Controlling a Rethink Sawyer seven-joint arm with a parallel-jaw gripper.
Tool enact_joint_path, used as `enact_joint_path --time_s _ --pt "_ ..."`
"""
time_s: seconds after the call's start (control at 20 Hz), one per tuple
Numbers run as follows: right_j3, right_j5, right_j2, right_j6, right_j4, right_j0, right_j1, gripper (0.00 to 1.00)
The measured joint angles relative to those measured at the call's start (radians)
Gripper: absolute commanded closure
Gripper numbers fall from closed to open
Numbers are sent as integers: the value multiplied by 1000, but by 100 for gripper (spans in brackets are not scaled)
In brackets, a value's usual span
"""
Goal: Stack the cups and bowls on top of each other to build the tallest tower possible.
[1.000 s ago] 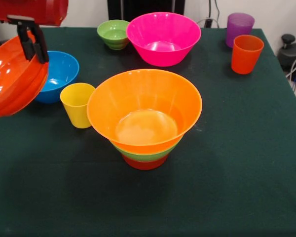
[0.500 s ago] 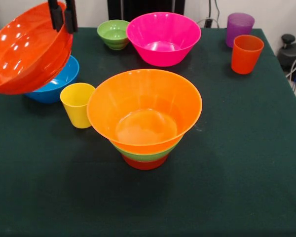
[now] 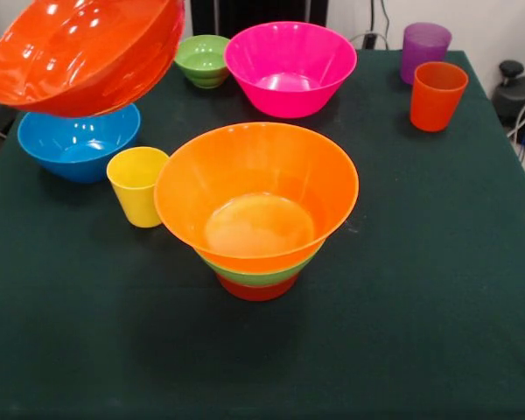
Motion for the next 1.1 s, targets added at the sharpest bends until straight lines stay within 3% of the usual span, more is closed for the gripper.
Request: enact_joint_path --time_s 0.8,1.1 --pt "-41 0 -158 209 -12 233 -11 100" --pt "-68 0 -207 253 -35 279 -4 100"
